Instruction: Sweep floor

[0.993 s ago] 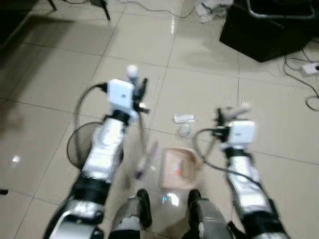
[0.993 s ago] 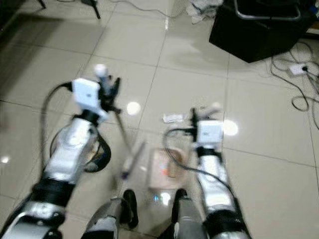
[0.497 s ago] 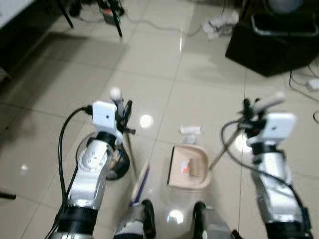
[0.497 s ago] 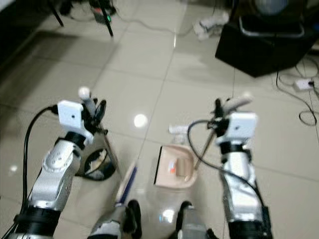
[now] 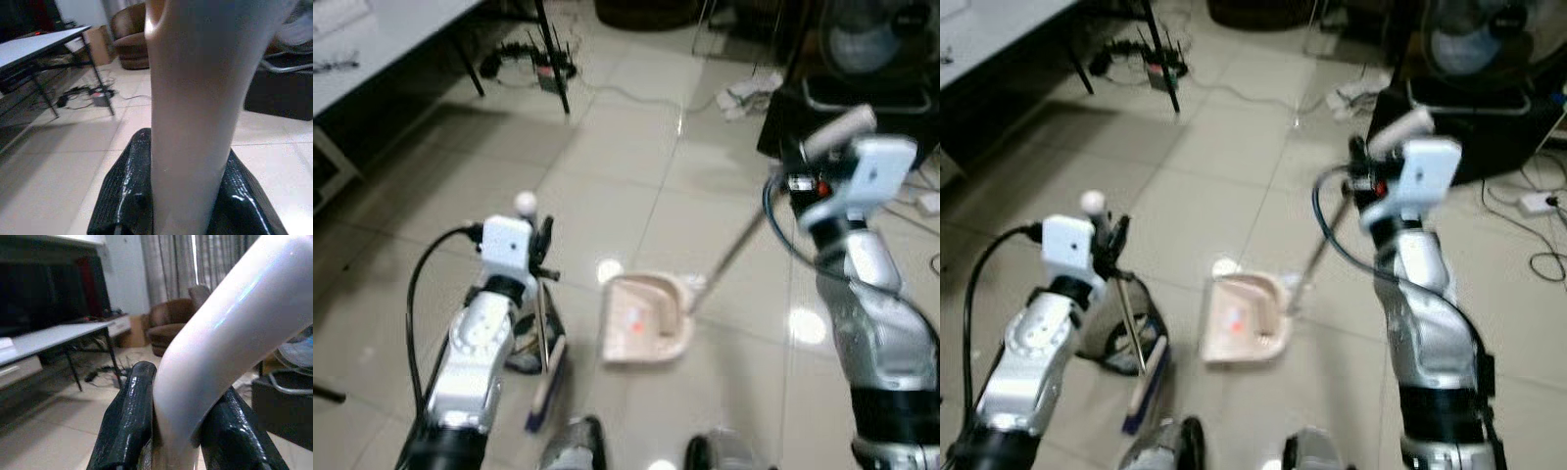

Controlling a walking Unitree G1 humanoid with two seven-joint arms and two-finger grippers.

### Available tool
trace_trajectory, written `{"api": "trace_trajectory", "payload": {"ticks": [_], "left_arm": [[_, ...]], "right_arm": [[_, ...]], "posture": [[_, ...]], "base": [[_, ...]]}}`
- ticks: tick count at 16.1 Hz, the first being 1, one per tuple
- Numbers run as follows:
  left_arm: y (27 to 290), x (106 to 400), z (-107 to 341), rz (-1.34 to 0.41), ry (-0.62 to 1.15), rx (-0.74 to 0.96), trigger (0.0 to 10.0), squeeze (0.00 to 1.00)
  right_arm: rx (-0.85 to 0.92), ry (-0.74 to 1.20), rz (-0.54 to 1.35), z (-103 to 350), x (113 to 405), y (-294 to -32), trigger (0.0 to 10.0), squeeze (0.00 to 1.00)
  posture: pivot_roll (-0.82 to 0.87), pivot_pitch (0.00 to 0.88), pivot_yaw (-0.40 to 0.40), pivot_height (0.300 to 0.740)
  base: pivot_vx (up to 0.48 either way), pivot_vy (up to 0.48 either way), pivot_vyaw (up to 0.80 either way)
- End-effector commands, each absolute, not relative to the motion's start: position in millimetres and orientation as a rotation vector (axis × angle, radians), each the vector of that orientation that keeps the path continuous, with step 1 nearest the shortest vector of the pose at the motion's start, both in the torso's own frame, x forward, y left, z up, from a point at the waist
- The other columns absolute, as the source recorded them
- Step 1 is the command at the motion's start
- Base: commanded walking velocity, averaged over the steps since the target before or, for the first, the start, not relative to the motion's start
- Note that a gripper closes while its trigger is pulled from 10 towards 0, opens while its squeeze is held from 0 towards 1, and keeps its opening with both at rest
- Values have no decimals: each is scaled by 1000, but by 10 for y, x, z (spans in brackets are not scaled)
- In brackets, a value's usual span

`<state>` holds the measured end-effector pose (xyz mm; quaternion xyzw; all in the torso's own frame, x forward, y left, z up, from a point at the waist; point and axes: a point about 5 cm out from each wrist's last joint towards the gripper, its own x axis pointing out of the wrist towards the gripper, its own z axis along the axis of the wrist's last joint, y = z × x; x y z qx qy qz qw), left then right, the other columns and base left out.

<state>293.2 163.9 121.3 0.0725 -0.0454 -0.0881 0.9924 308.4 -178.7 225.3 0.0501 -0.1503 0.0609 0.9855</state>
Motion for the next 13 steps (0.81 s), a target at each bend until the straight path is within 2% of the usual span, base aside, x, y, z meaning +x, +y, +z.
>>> {"api": "trace_trajectory", "payload": {"ticks": [1,5,6,9,13], "left_arm": [[1636,2926,1265,-175,-111,158,10000,0],[1644,2862,1190,-160,-88,179,10000,0],[1662,2856,1184,-149,-86,173,10000,0],[1708,2865,1165,-102,-61,165,10000,0],[1635,2848,1198,-143,-92,206,10000,0]], "right_arm": [[113,-350,140,2440,3056,-1737,10000,0],[128,-369,220,2771,3072,-1552,10000,0],[125,-374,222,2822,3080,-1536,10000,0],[105,-366,216,2934,3080,-1494,10000,0],[138,-405,183,3049,3087,-1484,10000,0]], "posture": [[-12,75,96,740],[-5,68,91,740],[-5,68,89,740],[-6,67,86,740],[-8,65,84,740]], "base": [[0,-480,0],[0,-472,0],[0,0,0],[0,0,800],[0,0,800]]}}
